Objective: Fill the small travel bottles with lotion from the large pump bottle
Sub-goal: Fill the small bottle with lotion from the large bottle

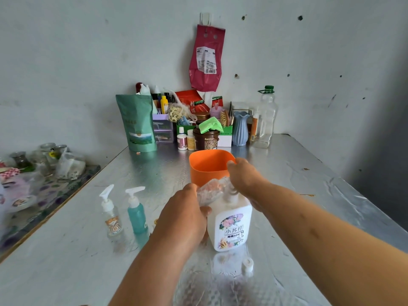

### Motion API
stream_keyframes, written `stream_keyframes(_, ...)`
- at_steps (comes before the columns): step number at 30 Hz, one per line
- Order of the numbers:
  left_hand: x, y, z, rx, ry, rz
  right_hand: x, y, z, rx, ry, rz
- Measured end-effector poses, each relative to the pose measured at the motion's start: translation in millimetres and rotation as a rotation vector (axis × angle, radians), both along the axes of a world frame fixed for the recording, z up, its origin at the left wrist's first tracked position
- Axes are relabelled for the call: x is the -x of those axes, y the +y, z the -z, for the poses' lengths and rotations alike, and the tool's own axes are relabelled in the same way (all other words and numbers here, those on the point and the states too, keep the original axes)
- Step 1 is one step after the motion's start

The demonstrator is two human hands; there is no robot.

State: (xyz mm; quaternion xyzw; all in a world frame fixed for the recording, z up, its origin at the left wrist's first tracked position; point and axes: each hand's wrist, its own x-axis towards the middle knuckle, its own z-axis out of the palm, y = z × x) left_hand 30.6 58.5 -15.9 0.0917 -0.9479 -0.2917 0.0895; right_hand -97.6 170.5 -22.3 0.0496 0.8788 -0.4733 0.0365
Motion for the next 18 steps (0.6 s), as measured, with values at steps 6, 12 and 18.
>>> stream_keyframes(6,4.5,-1.7,3.5,0.006,0.002,-0.004,0.1,3.1,1.6,0.014,0.076,-0.027)
stream_keyframes(12,8.6,-3.8,9.8,0.005,-0.019,-0.003,-16.1,4.3,2.6,-0.059,0.081,-0.053)
stream_keyframes(18,4.4,-1.8,4.6,0.016,-0.031,-0.010,-11.0,1.9,-1.2,-0.042,0.040,-0.055)
